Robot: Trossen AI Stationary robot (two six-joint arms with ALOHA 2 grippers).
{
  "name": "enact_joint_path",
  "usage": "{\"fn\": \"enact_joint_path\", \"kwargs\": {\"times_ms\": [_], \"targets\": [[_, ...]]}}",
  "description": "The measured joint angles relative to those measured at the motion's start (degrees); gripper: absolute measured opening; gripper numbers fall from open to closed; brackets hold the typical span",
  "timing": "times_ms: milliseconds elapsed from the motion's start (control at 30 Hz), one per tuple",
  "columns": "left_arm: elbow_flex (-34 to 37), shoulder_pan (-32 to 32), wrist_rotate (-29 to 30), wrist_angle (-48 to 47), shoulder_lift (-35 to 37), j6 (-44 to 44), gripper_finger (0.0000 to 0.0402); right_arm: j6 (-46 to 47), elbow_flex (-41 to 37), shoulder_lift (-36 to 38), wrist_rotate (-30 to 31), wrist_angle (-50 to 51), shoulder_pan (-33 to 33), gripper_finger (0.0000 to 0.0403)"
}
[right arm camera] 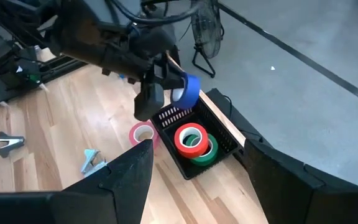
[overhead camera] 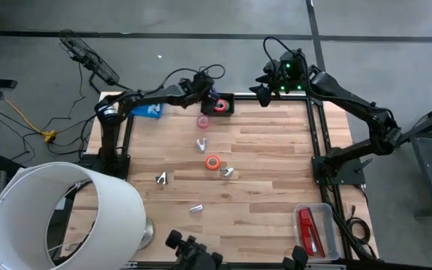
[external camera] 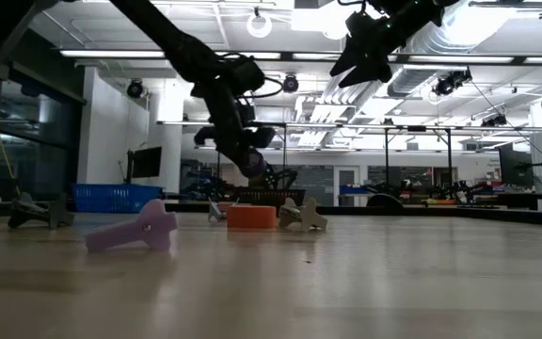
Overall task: Pick and place Stapler, Stapler remover, tape
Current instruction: Put the blue tape into the black bin
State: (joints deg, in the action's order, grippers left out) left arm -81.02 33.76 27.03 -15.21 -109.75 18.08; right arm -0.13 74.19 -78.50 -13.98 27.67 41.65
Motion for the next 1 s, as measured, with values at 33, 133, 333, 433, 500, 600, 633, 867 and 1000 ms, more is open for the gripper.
{"fn": "enact_joint_path", "kwargs": {"times_ms": [33,133,333,433,500,600,633,867,1000], "targets": [[-1.16,-0.04,1.00,-0.86,-0.73,-1.67,0.0035,-0.20,0.00,0.00,-0.02,0.07,0.00,0.0243],[-3.38,-0.02,3.09,-5.00,-2.01,-4.25,0.0035,-1.23,0.00,0.01,-0.48,0.43,-0.02,0.0243],[-5.83,-0.08,5.58,-11.94,-3.26,-3.37,0.0035,-1.73,0.00,0.00,-0.67,0.44,-0.01,0.0243],[-5.72,-0.38,5.78,-12.54,-4.00,-1.17,0.0035,-1.83,0.00,0.01,-0.44,0.39,-0.01,0.0243],[-5.70,-0.54,5.83,-11.75,-4.00,-0.81,0.0035,-1.87,0.00,0.02,-0.44,0.36,-0.02,0.0243],[-5.74,-0.93,6.52,-10.95,-3.98,-0.74,0.0035,-1.87,0.00,0.02,-0.35,0.36,0.00,0.0243],[-5.74,-1.20,6.50,-10.81,-3.98,-0.72,0.0035,-1.87,0.00,0.02,-0.35,0.36,0.00,0.0243],[-5.74,-1.16,6.22,-10.90,-3.96,3.14,0.0035,-1.87,0.00,0.02,-0.33,0.36,0.00,0.0243],[-5.74,-1.14,4.71,-12.13,-3.96,9.70,0.0035,-1.51,0.00,0.02,-0.31,0.36,-0.02,0.0243]]}}
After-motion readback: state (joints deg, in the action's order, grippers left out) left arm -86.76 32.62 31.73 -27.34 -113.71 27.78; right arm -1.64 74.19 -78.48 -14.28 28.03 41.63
